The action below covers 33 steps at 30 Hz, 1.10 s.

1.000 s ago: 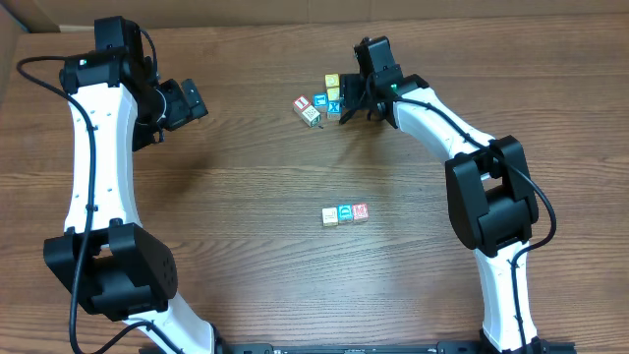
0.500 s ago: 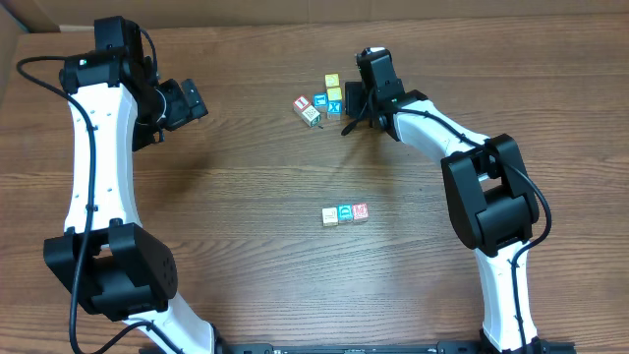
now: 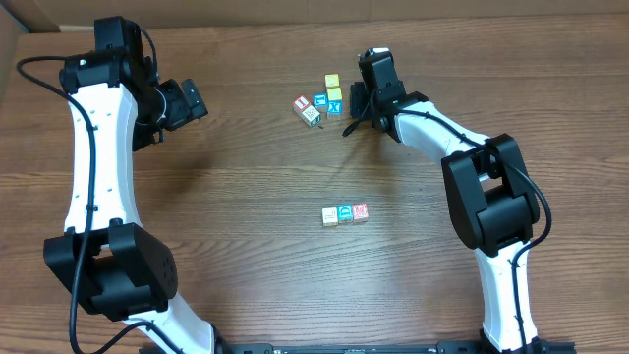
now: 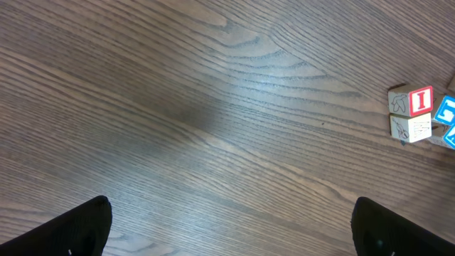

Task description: Flip 4 blocks

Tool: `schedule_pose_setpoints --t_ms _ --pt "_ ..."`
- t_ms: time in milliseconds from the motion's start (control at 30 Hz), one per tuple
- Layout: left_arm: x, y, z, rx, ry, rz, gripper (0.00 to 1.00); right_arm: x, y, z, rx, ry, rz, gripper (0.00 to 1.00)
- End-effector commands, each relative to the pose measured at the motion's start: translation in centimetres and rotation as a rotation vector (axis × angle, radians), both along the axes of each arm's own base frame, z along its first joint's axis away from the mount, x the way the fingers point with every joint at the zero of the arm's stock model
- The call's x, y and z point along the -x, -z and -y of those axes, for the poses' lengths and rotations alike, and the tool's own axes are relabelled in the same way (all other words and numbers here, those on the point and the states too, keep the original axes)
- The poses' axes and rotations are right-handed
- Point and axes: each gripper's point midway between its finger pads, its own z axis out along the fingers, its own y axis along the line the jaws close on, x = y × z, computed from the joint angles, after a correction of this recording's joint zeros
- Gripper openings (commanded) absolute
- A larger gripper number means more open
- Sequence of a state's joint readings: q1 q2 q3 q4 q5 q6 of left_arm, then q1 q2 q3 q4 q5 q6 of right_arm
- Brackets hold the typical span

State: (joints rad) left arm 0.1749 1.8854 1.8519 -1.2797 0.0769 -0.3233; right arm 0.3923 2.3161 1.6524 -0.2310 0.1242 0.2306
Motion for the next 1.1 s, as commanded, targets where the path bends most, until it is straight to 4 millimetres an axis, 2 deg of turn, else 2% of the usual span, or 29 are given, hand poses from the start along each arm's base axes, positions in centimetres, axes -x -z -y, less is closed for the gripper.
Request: schedule_pose_setpoints --t_ms 0,33,167,300,400,533,633,767,900,1067 --pt "0.1 0.4 -0.1 0.000 -0.016 -0.013 1.00 0.2 -1.8 0.6 0.001 0.012 0.006 0.26" --pt "0.1 0.4 -0.1 0.000 -0.016 -0.013 1.00 0.4 -2.7 0.7 0.000 0.012 0.010 0.26" --pt "0.1 0.4 -0.1 0.000 -0.016 -0.013 1.00 1.6 -8.4 0.5 -0.034 -0.011 0.039 0.26" --pt "0.1 0.4 -0.1 0.000 -0.016 -0.013 1.00 4.3 -15.3 -0.7 -0.129 -0.093 0.065 0.27" --pt "0.1 0.4 -0.1 0.000 -0.016 -0.013 1.00 6.7 -19.6 -1.1 -0.191 -0.151 0.076 0.28" --pt "0.1 0.4 -0.1 0.000 -0.016 -0.013 1.00 10.1 -23.0 -2.2 -0.279 -0.240 0.052 0.28" --pt "0.1 0.4 -0.1 0.000 -0.016 -0.013 1.00 12.5 -23.5 -3.5 -0.355 -0.291 -0.025 0.28" --pt "0.1 0.4 -0.1 0.000 -0.016 -0.013 1.00 16.6 -20.8 -4.5 -0.407 -0.234 -0.263 0.28" --pt "0.1 0.4 -0.1 0.000 -0.016 -0.013 1.00 20.3 -18.5 -5.8 -0.351 -0.247 -0.404 0.28" --pt "0.1 0.4 -0.1 0.000 -0.016 -0.013 1.00 22.7 -16.2 -8.5 -0.215 -0.278 -0.418 0.31"
